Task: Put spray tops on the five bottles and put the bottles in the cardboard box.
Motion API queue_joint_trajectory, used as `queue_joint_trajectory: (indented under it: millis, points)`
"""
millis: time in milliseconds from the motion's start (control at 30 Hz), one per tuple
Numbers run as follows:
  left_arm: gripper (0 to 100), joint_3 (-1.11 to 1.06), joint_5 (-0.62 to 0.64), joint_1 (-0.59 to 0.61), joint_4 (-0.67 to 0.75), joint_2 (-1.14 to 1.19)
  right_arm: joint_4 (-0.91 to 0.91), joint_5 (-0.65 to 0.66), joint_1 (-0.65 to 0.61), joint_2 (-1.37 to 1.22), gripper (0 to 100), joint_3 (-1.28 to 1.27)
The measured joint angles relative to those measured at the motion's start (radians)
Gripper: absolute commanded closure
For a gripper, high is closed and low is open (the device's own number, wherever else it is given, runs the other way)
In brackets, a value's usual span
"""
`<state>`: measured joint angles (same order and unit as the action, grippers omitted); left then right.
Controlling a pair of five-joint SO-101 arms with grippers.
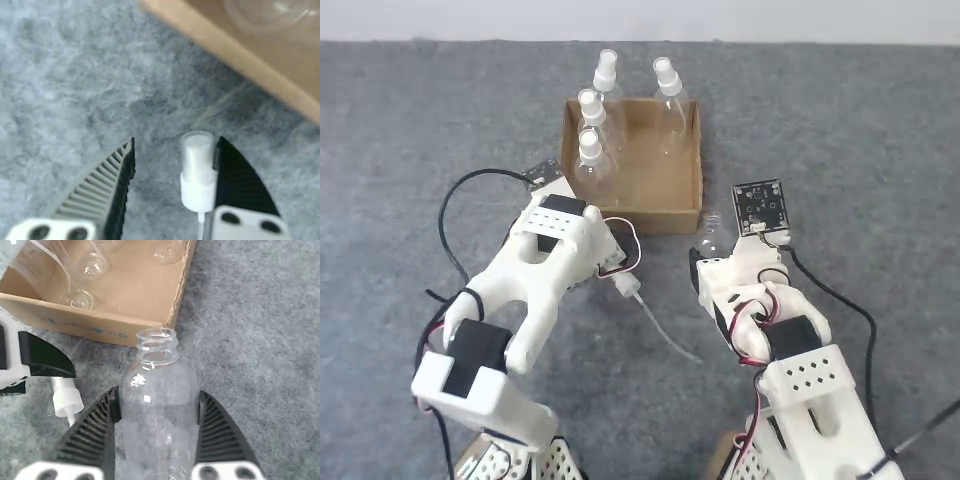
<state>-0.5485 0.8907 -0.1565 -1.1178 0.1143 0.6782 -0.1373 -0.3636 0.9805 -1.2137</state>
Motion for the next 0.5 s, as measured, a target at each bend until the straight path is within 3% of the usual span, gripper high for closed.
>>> queue_joint_trajectory:
  millis: [500]
  points:
    - [86,0.0,0.0,-0.11,0.0,0.0,0.0,0.0,0.0,0.0,96.1,0.0]
